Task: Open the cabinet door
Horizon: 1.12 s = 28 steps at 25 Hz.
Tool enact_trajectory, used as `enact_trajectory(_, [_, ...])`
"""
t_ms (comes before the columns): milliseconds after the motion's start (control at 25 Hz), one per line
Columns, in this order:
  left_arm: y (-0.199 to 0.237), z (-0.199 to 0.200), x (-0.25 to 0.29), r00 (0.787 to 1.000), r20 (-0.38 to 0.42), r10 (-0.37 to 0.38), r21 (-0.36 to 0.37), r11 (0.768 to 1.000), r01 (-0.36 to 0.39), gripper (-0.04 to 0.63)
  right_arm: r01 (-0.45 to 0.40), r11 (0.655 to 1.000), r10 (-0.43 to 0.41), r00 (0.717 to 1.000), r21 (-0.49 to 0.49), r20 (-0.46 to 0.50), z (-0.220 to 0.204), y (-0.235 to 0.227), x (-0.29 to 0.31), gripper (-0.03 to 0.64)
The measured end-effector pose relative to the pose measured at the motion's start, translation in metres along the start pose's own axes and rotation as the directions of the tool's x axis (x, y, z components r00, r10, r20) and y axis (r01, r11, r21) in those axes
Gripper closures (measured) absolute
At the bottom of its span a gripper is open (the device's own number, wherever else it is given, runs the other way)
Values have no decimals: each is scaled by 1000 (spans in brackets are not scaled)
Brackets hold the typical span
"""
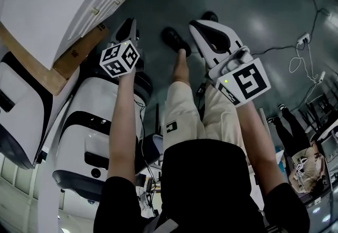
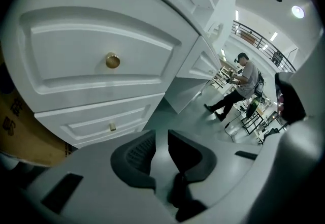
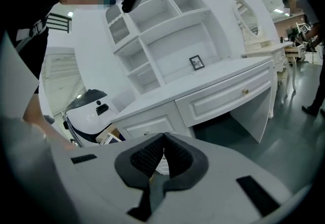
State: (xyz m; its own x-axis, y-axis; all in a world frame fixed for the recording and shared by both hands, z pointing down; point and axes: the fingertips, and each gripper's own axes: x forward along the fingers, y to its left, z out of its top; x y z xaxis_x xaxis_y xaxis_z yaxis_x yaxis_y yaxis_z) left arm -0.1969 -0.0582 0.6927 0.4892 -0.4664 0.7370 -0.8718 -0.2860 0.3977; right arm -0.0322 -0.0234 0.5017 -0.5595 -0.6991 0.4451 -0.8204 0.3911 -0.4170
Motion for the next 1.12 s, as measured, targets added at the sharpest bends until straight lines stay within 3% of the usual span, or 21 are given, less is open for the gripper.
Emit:
enact_trajectory(360, [66, -7, 42, 994, 2, 110, -2, 994, -110, 468, -14, 1000, 14, 1000, 5, -6, -30, -12, 25, 598])
enact_trajectory(640, [111, -24, 69, 985, -16, 169, -99, 981, -170, 460, -16, 1000, 16, 1000, 18, -2, -39, -21, 39, 598])
enact_trajectory(880, [130, -35, 95, 979, -54, 198, -99, 974, -202, 441, -25, 999, 25, 1000, 20, -1, -43, -26, 42, 598])
enact_trajectory(1120, [150, -28, 113, 972, -17, 236, -162, 958, -235, 416, -16, 999, 16, 1000, 29, -14, -51, -35, 46, 598])
